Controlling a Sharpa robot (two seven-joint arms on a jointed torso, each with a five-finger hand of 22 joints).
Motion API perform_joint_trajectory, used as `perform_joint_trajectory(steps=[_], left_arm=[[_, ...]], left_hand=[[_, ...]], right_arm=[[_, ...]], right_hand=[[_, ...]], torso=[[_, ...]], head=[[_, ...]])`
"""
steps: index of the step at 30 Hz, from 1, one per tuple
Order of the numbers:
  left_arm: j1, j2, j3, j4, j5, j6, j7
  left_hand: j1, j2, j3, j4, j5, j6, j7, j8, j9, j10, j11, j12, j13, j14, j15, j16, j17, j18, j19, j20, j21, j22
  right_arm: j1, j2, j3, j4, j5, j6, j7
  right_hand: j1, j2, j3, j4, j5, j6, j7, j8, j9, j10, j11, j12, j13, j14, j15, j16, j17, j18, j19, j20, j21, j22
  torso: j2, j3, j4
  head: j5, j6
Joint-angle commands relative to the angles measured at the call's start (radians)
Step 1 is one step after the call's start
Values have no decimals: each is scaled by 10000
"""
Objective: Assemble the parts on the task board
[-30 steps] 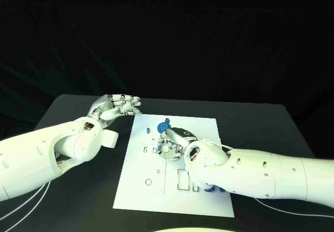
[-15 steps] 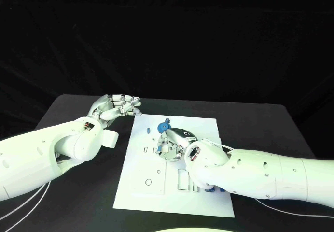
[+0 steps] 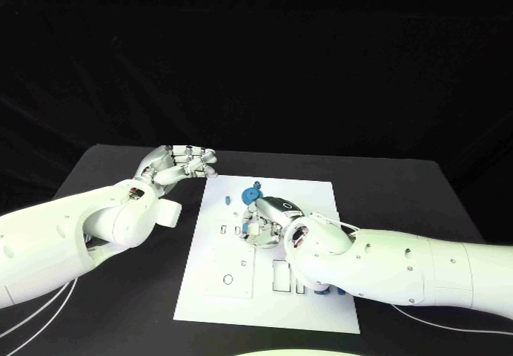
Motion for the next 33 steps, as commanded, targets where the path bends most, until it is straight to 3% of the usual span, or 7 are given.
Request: perform_joint_trajectory(steps=[1, 6, 13, 21, 25, 28, 33], left_arm=[[11, 12, 8, 12, -35, 207, 1], [11, 15, 7, 6, -40, 209, -10], [11, 64, 7, -95, -142, 261, -169], [12, 144, 5, -422, -1324, 1055, -1349], [13, 217, 5, -589, -2670, 1647, -2214], [14, 282, 6, -649, -3521, 2063, -2829], [37, 435, 7, -659, -5071, 2817, -3969]], left_hand=[[8, -7, 38, -3, -25, -37, 94, 32, 11, -59, -9, -17, 10, -67, 30, 47, 10, 34, -51, 5, 43, 10], [8, -7, 38, -3, -25, -37, 94, 32, 11, -59, -9, -17, 10, -67, 30, 47, 10, 34, -51, 5, 43, 10], [-46, -12, 24, 5, -33, -79, 89, 24, 13, 67, -30, 63, 52, -66, 19, 74, 24, 39, -54, 7, 60, 15], [-510, 57, -71, 16, -60, -405, -87, 133, 106, 551, -305, 1049, 577, 1128, -362, 1664, 865, 60, 873, -386, 959, 439], [-874, 184, -245, 3, -9, -519, -299, 810, 424, 188, -562, 2731, 1660, 1767, -620, 4410, 2468, 39, 1681, -838, 2693, 1431], [-1293, 145, -475, 26, -51, -452, -445, 1490, 734, 168, -740, 4623, 2899, 3764, -828, 7547, 6567, 39, 2007, -1003, 4074, 2264], [-1776, 376, -539, 58, -23, -545, -669, 2831, 1359, -550, -986, 7929, 5066, 4942, -1008, 9149, 9234, -84, 2075, -1149, 6517, 4419]], right_arm=[[-8, -5, -1, 25, -56, 78, 136], [-8, -21, -1, 69, -28, 1, 183], [47, -316, 15, 404, 172, -533, 637], [644, -1103, 73, 1061, 1993, -392, 2103], [1005, -1690, 96, 1472, 3398, 57, 3049], [1250, -2113, 108, 1679, 4591, 263, 3516], [1671, -2720, 116, 1686, 6476, 353, 4016]], right_hand=[[-3, -81, -318, 73, 15, -85, -1, -37, -16, -102, 14, -79, 14, 828, 71, -62, 1671, 53, -80, -6, -77, 597], [79, -21, -968, 273, 36, -184, 12, -54, -51, -226, 30, -210, -126, 811, 84, -92, 1602, 84, -149, 10, -237, 508], [856, 507, -3416, 853, 115, -839, 190, -280, -300, -403, 183, -364, -307, 782, 199, -154, 1478, 134, -256, 103, -588, 356], [1365, 630, -4159, 876, 182, -1468, 436, -545, -552, -901, 404, -766, -837, 709, 395, -261, 1225, 304, -684, 270, -1410, -162], [1790, 968, -3907, 839, 131, -1471, 453, -438, -593, -1477, 428, -1194, -1389, 532, 428, -489, 700, 502, -1220, 320, -2376, -778], [1833, 996, -3885, 843, 120, -1473, 457, -396, -598, -1553, 432, -1224, -1446, 496, 435, -527, 621, 539, -1336, 328, -2580, -904], [1887, 1176, -3776, 840, 98, -1391, 433, -231, -586, -1636, 418, -1212, -1501, 458, 426, -565, 549, 574, -1436, 331, -2789, -1018]], torso=[[3, 4, -1], [4, 5, -2], [-22, 11, -5], [-48, 43, -28], [-82, 65, -55], [-113, 92, -70], [-181, 143, -100]], head=[[1, 5], [-11, 7], [5, 30], [17, 119], [24, 136], [55, 135], [107, 128]])
